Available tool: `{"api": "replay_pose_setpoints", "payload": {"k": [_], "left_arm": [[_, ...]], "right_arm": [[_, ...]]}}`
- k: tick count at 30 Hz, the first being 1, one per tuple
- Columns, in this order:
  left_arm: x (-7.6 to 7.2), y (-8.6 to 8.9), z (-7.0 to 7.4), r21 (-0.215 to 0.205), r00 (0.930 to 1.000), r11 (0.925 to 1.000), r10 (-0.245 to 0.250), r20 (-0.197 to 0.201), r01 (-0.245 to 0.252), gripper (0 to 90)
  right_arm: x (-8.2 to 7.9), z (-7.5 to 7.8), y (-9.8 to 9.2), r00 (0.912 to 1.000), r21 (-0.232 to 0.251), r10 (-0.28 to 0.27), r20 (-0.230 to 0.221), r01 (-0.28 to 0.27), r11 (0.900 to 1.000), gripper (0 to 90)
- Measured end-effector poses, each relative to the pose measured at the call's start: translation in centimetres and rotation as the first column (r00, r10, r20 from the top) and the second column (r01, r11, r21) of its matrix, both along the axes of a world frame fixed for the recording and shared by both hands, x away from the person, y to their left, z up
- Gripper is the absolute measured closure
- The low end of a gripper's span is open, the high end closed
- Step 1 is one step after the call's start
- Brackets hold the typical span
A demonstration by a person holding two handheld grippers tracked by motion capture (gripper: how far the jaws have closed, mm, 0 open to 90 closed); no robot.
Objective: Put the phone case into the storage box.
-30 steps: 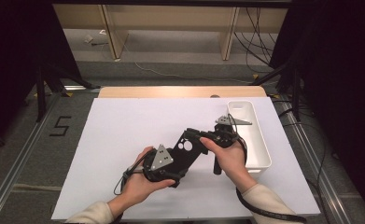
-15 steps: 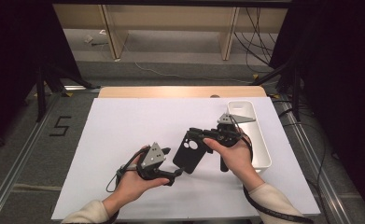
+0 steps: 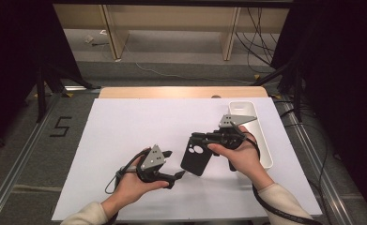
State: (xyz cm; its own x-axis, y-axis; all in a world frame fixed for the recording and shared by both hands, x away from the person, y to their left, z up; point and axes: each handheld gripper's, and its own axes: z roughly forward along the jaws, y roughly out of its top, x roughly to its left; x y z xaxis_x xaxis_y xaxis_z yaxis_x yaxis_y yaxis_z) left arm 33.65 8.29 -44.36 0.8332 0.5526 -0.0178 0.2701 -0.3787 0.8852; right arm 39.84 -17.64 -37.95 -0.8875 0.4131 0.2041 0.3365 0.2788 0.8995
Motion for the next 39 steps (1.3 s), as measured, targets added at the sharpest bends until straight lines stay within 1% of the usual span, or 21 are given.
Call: {"api": "replay_pose_setpoints", "payload": {"k": [2,7,13,15,23,26,29,35,39], "left_arm": [[-0.03,-0.05,-0.02,0.0,1.0,1.0,-0.005,0.0,0.005,19.8],[-0.04,-0.14,-0.14,0.006,0.9999,0.9999,-0.014,-0.001,0.014,19.4],[-0.08,-0.28,-0.2,0.009,0.9996,0.9996,-0.028,-0.003,0.028,19.7],[-0.1,-0.31,-0.22,0.011,0.9995,0.9994,-0.031,-0.004,0.031,20.0],[-0.07,-0.38,-0.18,0.013,0.9992,0.9991,-0.04,-0.004,0.04,21.0],[-0.03,-0.42,-0.24,0.016,0.9989,0.9988,-0.046,0.001,0.046,21.7],[-0.07,-0.44,-0.21,0.01,0.9987,0.9987,-0.05,0.002,0.05,22.3],[0.03,-0.46,-0.29,0.01,0.9986,0.9985,-0.054,0.0,0.054,23.5],[0.15,-0.52,-0.31,0.009,0.9977,0.9977,-0.067,0.008,0.067,26.4]], "right_arm": [[0.01,0.14,-0.16,0.9998,-0.017,0.017,0.008,-0.017,1.0,78.0],[0.14,0.27,-0.52,0.9983,-0.025,0.057,0.013,-0.056,0.998,77.9],[0.08,0.48,-0.53,0.9931,-0.049,0.114,0.027,-0.112,0.992,77.9],[0.04,0.5,-0.44,0.9917,-0.053,0.125,0.03,-0.123,0.991,77.9],[-0.06,0.53,-0.19,0.9906,-0.055,0.133,0.03,-0.132,0.99,77.9],[-0.07,0.43,-0.1,0.9908,-0.06,0.132,0.031,-0.13,0.99,77.9],[-0.15,0.33,0.07,0.99,-0.064,0.139,0.025,-0.137,0.988,77.9],[-0.21,0.38,0.3,0.9887,-0.062,0.148,0.023,-0.146,0.987,77.9],[-0.21,0.49,0.24,0.9879,-0.066,0.153,0.026,-0.151,0.986,77.9]]}}
